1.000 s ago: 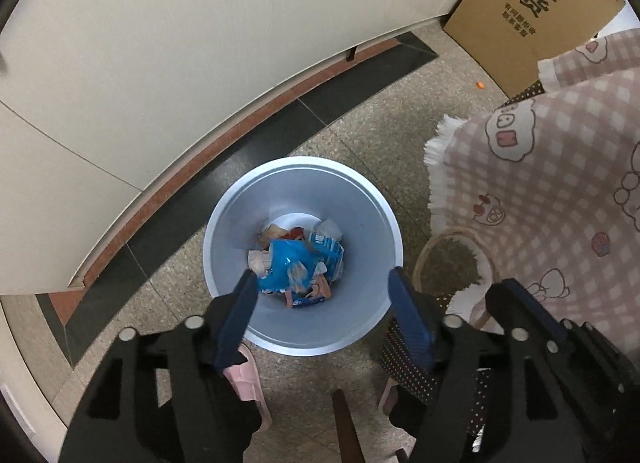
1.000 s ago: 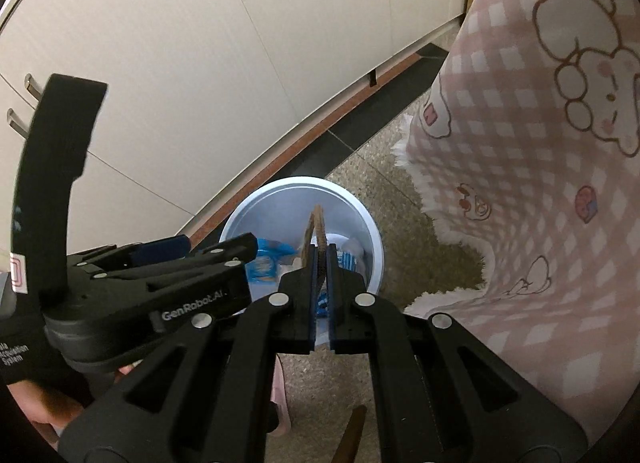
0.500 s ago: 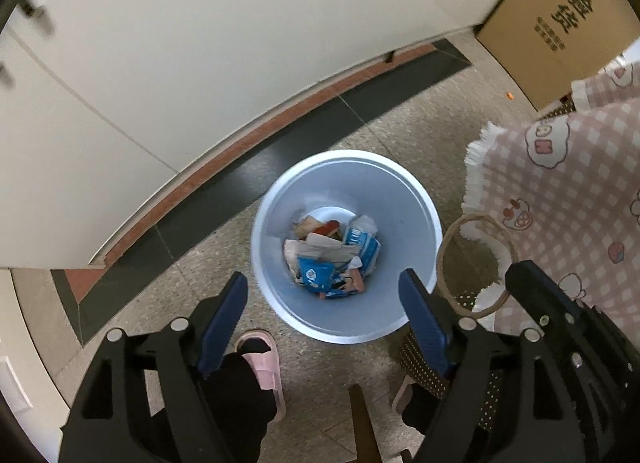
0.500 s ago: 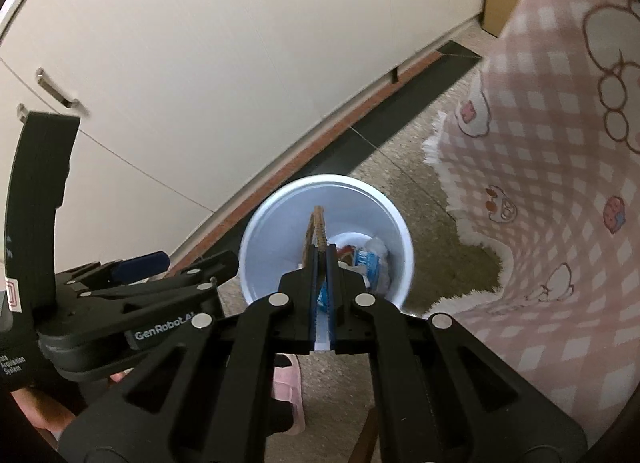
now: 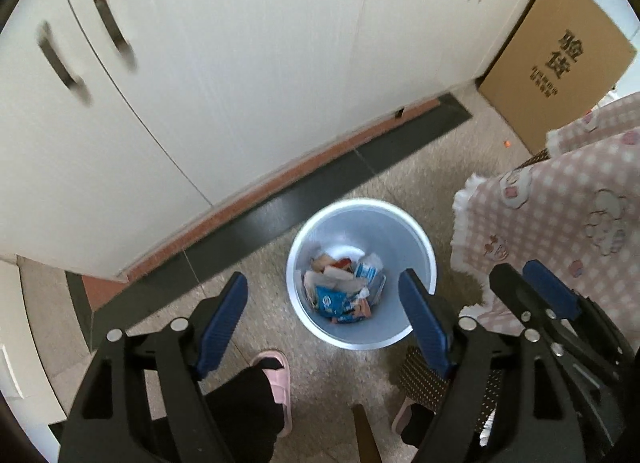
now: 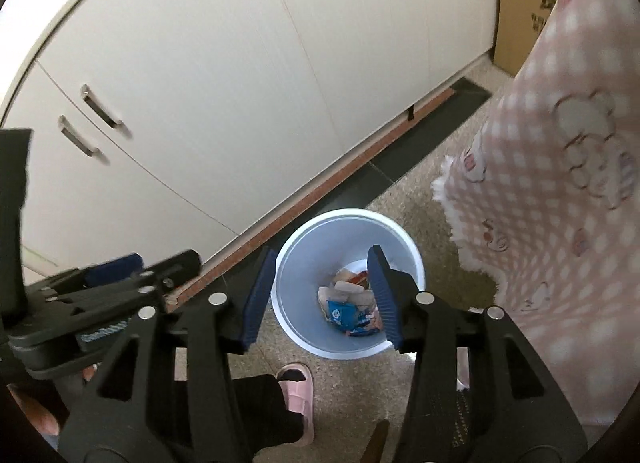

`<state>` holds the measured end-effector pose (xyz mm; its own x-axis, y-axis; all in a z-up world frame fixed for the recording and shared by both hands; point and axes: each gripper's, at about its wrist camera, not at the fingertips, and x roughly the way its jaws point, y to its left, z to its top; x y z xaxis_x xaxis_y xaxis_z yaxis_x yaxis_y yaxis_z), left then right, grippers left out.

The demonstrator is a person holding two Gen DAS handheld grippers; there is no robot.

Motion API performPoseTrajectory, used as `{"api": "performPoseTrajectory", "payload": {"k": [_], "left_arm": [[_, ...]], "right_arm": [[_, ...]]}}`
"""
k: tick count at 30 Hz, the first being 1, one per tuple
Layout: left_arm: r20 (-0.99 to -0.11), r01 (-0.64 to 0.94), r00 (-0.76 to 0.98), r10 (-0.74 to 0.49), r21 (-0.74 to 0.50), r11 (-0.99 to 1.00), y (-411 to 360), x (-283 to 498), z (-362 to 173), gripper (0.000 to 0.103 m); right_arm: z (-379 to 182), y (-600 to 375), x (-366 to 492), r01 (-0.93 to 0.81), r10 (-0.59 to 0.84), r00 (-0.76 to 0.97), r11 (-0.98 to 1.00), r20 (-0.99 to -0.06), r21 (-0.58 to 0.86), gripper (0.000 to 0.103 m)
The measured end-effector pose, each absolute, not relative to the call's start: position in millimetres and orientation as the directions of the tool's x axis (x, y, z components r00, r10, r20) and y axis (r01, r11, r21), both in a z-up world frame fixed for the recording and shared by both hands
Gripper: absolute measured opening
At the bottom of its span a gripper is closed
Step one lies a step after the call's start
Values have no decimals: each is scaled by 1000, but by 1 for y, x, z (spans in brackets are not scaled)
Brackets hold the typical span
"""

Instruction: Collect trash

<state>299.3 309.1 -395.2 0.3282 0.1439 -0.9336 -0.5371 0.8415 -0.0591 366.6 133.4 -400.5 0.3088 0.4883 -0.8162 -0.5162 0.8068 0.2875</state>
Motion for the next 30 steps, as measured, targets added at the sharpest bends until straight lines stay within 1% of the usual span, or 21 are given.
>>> {"api": "performPoseTrajectory", "payload": {"k": [2,5,9,10,12,14,15,18,22,24,28,30], "left_arm": [[-913,-529,367,180,-45,847,303,289,-370,76],[-881,-518,422,214,-41,854,298,278,-335,76],[-820,-487,515,250,-40,872,285,261,-274,76],[-802,-478,538,259,-37,878,279,257,-259,76],[-756,-448,595,273,-30,894,262,246,-226,77],[-716,-419,643,273,-30,908,246,237,-197,79],[-701,-407,660,270,-31,913,239,232,-187,80],[-638,-358,727,253,-38,933,211,216,-146,80],[-558,-307,796,235,-39,951,174,195,-107,84],[-521,-273,826,216,-34,962,155,183,-88,86],[-450,-206,873,189,13,979,119,157,-55,89],[-412,-184,893,178,26,983,106,142,-42,90]], "right_arm": [[-377,129,356,-521,475,347,815,-808,256,48],[-342,122,340,-528,455,417,826,-787,198,53],[-284,95,315,-529,494,462,820,-737,218,54],[-270,87,309,-528,501,478,820,-722,219,58],[-241,68,296,-518,502,525,829,-688,211,61],[-217,48,284,-510,512,563,833,-649,215,62],[-200,35,274,-499,499,599,844,-626,195,65],[-165,3,255,-490,505,644,849,-575,197,71],[-122,-40,224,-456,480,723,872,-497,178,81],[-100,-59,204,-426,451,766,890,-459,163,84],[-68,-88,169,-385,404,829,914,-385,130,94],[-57,-104,151,-349,365,859,931,-360,109,95]]}}
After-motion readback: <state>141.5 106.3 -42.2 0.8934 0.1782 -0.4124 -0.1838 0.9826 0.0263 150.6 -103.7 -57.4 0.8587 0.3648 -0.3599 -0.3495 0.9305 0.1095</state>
